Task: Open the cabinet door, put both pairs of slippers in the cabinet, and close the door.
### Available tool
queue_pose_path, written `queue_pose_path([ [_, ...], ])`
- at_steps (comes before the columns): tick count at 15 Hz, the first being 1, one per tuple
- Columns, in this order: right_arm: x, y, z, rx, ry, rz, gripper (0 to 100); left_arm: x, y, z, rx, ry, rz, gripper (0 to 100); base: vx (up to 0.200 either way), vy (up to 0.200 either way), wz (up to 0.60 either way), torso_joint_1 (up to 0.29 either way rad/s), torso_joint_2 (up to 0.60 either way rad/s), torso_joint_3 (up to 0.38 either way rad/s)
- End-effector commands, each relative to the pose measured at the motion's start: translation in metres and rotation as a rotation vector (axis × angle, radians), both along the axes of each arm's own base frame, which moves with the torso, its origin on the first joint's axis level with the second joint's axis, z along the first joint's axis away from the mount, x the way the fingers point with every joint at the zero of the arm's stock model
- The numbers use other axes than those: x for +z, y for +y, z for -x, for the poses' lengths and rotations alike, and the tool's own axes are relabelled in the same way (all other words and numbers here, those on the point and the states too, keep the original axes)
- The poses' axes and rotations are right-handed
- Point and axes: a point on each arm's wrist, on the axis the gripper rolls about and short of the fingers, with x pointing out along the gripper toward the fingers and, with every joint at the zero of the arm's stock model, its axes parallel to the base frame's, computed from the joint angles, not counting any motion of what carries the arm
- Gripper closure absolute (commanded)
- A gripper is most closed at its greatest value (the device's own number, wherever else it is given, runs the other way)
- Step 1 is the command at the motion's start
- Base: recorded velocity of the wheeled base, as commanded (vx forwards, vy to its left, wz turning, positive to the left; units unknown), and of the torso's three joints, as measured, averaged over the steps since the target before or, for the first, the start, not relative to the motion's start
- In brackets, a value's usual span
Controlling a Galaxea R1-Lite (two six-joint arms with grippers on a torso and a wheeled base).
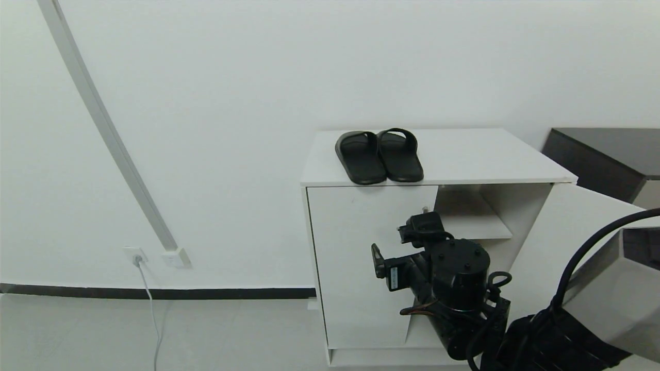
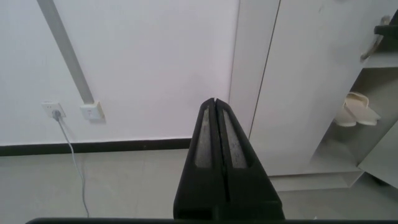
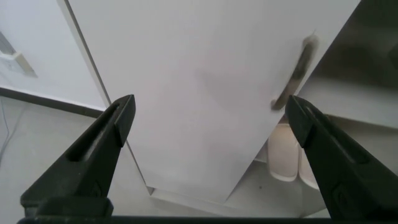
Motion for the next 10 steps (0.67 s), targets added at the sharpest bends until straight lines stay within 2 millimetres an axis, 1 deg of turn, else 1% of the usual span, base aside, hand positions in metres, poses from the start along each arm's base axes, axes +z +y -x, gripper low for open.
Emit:
queue_pose_path([
  [1,-0.0003,0.0002,0.0001,0.000,0.000,0.001,0,0.0001,0.0000,-0.0001,-0.001,0.001,0.000,100,0.000,0.000,0.00,0.203,-0.52,-0.315],
  [6,-0.0016,-0.0009,0.0004,-0.001,0.004,0.005,0,0.0001,0.0000,-0.0001,-0.001,0.001,0.000,100,0.000,0.000,0.00,0.227,-0.55,-0.324],
  [10,-0.0019,-0.0011,0.0005,-0.001,0.005,0.006,0,0.0001,0.0000,-0.0001,-0.001,0.001,0.000,100,0.000,0.000,0.00,0.256,-0.59,-0.337],
])
